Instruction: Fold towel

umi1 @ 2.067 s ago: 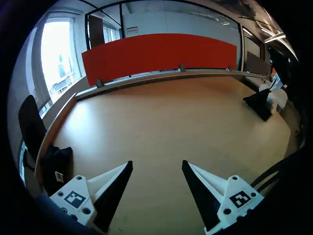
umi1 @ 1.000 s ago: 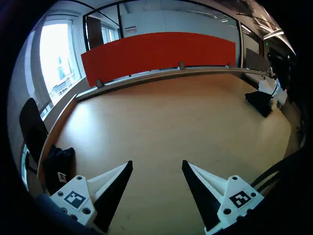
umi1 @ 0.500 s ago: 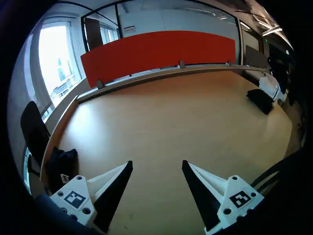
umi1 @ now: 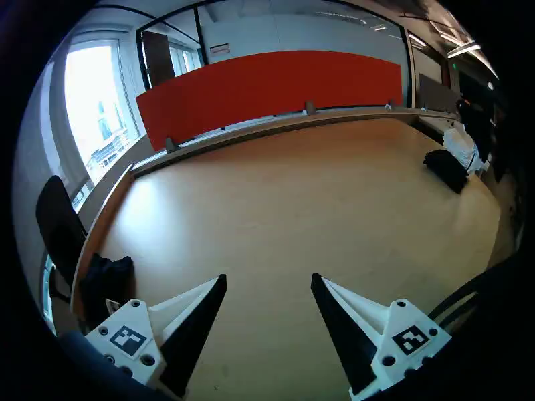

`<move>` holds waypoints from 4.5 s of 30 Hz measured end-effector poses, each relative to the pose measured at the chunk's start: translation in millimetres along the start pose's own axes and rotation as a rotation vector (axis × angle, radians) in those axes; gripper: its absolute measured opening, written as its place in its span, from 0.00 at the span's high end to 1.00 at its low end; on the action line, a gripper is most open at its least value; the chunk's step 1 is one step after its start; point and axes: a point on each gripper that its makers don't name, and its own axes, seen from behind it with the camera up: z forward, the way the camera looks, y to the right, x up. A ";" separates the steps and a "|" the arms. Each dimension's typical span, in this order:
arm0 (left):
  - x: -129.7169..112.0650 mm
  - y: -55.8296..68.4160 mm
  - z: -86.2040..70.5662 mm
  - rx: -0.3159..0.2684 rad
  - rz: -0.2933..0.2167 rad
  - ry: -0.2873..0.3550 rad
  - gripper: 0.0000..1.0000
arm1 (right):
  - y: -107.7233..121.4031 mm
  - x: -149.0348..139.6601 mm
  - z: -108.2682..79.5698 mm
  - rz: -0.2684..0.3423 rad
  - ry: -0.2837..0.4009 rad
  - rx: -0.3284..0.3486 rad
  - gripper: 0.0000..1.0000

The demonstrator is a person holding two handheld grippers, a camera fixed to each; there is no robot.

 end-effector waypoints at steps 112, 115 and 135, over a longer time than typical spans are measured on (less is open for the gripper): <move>3.8 3.0 7.5 0.021 -0.004 -0.029 0.07 | 19.8 130.3 6.7 0.438 0.251 0.106 0.83; 5.2 3.7 8.8 0.018 -0.002 -0.026 0.07 | 20.4 132.1 5.7 0.429 0.261 0.100 0.86; 7.7 4.9 11.8 0.012 0.005 -0.021 0.07 | 17.6 136.4 -0.8 0.422 0.312 0.100 0.87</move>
